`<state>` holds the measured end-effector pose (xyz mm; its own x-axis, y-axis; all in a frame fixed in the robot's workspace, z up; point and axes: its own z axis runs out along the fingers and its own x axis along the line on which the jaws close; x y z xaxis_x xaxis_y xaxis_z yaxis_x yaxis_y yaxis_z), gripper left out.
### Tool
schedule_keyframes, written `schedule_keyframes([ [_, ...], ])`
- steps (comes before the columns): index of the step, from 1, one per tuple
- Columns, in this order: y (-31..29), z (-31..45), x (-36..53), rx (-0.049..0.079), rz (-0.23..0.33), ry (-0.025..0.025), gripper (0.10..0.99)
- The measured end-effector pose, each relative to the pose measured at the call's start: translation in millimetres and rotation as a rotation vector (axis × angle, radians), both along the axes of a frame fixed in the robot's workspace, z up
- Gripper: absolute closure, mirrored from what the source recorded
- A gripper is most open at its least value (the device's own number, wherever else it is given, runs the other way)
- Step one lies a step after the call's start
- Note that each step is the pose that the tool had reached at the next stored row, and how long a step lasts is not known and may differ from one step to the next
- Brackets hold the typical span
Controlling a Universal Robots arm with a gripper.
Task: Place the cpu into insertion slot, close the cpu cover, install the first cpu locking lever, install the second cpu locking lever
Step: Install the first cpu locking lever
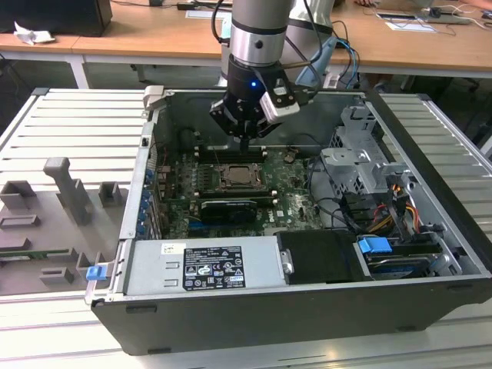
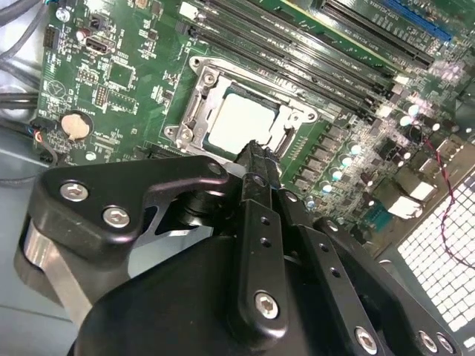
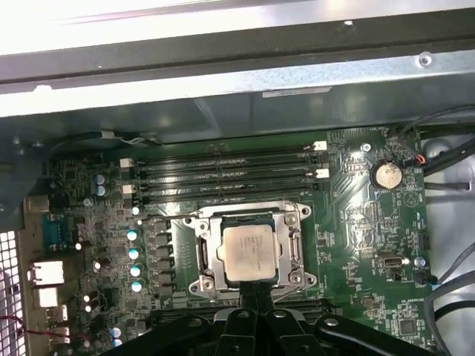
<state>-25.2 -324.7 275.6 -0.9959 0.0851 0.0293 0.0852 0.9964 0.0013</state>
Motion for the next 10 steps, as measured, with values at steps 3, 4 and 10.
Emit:
schedule_keyframes([
  [3, 0.0, 0.0, 0.0, 0.0, 0.031, 0.0, 0.98],
  [4, 0.0, 0.0, 0.0, 0.0, 0.038, 0.0, 0.98],
  [10, 0.0, -0.1, -4.1, 0.0, 0.08, 0.0, 0.98],
])
